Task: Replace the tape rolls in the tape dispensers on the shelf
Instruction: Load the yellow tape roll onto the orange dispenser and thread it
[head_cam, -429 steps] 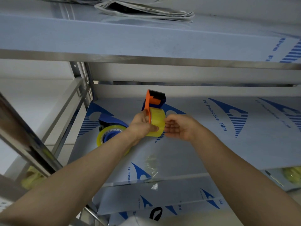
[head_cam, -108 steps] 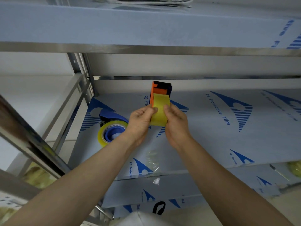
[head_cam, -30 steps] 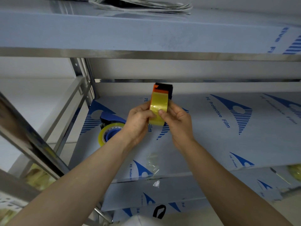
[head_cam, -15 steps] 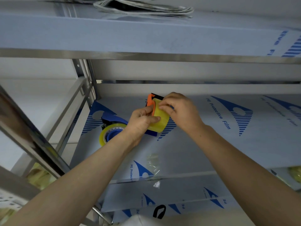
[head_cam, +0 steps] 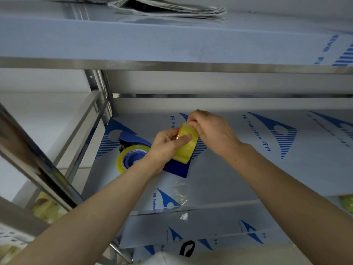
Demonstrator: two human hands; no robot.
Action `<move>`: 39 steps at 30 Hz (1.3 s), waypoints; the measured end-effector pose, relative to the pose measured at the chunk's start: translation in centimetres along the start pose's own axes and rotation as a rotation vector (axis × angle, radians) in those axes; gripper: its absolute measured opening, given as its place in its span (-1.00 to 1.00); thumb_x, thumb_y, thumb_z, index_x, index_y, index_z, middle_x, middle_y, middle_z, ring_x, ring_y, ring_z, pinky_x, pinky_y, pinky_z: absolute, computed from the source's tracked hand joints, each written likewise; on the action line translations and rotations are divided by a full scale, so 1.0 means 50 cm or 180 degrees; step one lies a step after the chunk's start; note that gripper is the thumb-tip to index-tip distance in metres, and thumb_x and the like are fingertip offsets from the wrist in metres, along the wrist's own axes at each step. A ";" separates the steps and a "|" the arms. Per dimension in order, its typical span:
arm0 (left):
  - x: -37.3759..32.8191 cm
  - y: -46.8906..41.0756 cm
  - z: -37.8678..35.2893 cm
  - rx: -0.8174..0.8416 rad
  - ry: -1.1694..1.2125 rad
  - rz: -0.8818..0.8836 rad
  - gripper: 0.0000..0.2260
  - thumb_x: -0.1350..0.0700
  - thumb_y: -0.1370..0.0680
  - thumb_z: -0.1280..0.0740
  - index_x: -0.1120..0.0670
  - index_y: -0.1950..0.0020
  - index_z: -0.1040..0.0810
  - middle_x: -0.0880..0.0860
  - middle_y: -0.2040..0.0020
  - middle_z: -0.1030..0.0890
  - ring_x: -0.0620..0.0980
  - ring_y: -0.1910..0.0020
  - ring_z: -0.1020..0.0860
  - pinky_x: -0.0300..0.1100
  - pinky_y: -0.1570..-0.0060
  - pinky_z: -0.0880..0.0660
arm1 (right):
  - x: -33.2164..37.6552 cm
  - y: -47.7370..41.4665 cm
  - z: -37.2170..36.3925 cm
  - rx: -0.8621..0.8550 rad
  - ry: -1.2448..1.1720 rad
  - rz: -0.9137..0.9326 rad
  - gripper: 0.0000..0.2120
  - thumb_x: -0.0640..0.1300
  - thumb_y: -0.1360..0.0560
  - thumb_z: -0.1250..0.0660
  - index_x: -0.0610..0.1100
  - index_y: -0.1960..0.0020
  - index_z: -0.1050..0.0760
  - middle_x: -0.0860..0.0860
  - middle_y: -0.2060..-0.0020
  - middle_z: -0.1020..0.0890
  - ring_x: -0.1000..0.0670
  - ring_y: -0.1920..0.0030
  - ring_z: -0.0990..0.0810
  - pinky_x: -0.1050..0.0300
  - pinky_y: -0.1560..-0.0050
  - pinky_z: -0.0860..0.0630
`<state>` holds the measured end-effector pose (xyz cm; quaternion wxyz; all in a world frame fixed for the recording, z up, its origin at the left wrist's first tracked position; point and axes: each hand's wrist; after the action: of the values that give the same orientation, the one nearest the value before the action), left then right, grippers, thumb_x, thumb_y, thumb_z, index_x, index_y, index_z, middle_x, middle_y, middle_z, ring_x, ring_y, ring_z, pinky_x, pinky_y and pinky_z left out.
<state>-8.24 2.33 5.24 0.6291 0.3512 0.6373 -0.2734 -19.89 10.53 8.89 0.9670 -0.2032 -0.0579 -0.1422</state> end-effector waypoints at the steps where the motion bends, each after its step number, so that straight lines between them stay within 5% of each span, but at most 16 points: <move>1: -0.001 0.001 -0.001 0.0022 -0.0001 -0.0001 -0.78 0.20 -0.50 -0.38 0.20 -0.13 -0.59 0.24 -0.04 -0.66 0.22 -0.02 -0.62 0.08 -0.12 -0.54 | -0.003 -0.001 0.001 -0.0026 -0.0201 -0.0074 -0.77 -0.12 -0.59 -0.16 -0.21 -0.15 -0.47 -0.15 -0.04 -0.60 -0.17 0.00 -0.57 0.02 0.04 -0.50; 8: -0.002 -0.001 0.006 0.0148 -0.0022 -0.0058 -0.76 0.27 -0.46 -0.40 0.23 -0.12 -0.59 0.23 0.00 -0.66 0.09 0.12 -0.62 -0.09 0.03 -0.58 | -0.024 -0.014 0.016 0.0388 -0.1722 -0.0556 -0.83 -0.30 -0.43 -0.39 -0.21 -0.02 -0.58 -0.02 0.14 -0.61 0.03 0.10 -0.56 0.06 -0.05 -0.54; 16: -0.002 -0.003 -0.004 0.0422 -0.0200 -0.0115 -0.90 0.19 -0.56 -0.29 0.18 0.01 -0.58 0.00 0.26 -0.68 -0.18 0.35 -0.64 -0.37 0.33 -0.54 | -0.024 -0.016 0.029 0.0385 -0.0773 -0.0382 -0.87 -0.20 -0.51 -0.29 -0.14 -0.05 -0.53 -0.01 0.02 -0.63 -0.02 -0.03 -0.57 0.07 -0.08 -0.50; 22: 0.001 -0.002 -0.009 0.0091 -0.0091 -0.0149 -0.80 0.14 -0.58 -0.25 0.19 0.18 -0.55 -0.08 0.50 -0.63 -0.20 0.50 -0.59 -0.40 0.50 -0.48 | -0.013 -0.030 0.031 0.0335 -0.1383 -0.0629 -0.91 -0.21 -0.54 -0.22 -0.13 -0.02 -0.47 -0.01 0.08 -0.55 -0.11 0.03 -0.60 -0.13 -0.04 -0.56; 25: 0.006 0.003 -0.006 0.0226 -0.0055 -0.0033 -0.94 0.22 -0.49 -0.38 0.20 0.08 -0.56 -0.03 0.38 -0.67 -0.23 0.44 -0.61 -0.39 0.44 -0.51 | -0.020 -0.037 0.025 0.0338 -0.1342 -0.0710 -0.90 -0.21 -0.54 -0.19 -0.11 -0.03 -0.45 0.00 0.08 -0.52 -0.13 0.03 -0.60 -0.15 -0.04 -0.56; 29: 0.022 -0.001 0.000 0.0199 -0.0110 0.0060 -0.75 0.25 -0.39 -0.47 0.20 -0.04 -0.57 0.09 0.14 -0.66 -0.11 0.25 -0.63 -0.26 0.20 -0.57 | -0.027 -0.038 0.015 0.0168 -0.1490 -0.0866 -0.88 -0.22 -0.55 -0.18 -0.12 -0.04 -0.45 0.00 0.08 -0.54 -0.14 0.06 -0.62 -0.16 -0.02 -0.58; 34: 0.041 -0.002 0.005 -0.0056 0.0206 0.0135 -0.87 0.15 -0.41 -0.46 0.08 0.25 -0.53 -0.01 0.34 -0.66 -0.12 0.37 -0.61 -0.32 0.36 -0.54 | -0.034 -0.031 -0.007 -0.0035 -0.1777 -0.1164 -0.93 -0.21 -0.56 -0.18 -0.13 0.01 -0.44 0.03 0.23 -0.53 -0.18 0.14 -0.65 -0.16 0.03 -0.60; 39: 0.076 0.007 0.011 -0.0081 0.0130 0.0229 -0.84 0.17 -0.34 -0.51 0.12 0.19 -0.55 0.01 0.30 -0.67 -0.09 0.34 -0.62 -0.26 0.30 -0.58 | -0.041 -0.007 -0.054 -0.0186 -0.1855 -0.1452 -0.90 -0.24 -0.54 -0.21 -0.22 -0.01 -0.46 0.02 0.20 -0.51 -0.21 0.04 -0.61 -0.22 -0.01 -0.57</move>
<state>-7.51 2.51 1.46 0.6299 0.3714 0.6403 -0.2352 -21.78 9.65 6.21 0.8472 -0.2446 -0.3705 -0.2918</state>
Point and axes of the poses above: each hand's wrist, its own y-axis away from the middle knuckle, its own z-axis out of the back of the hand, x = y × z
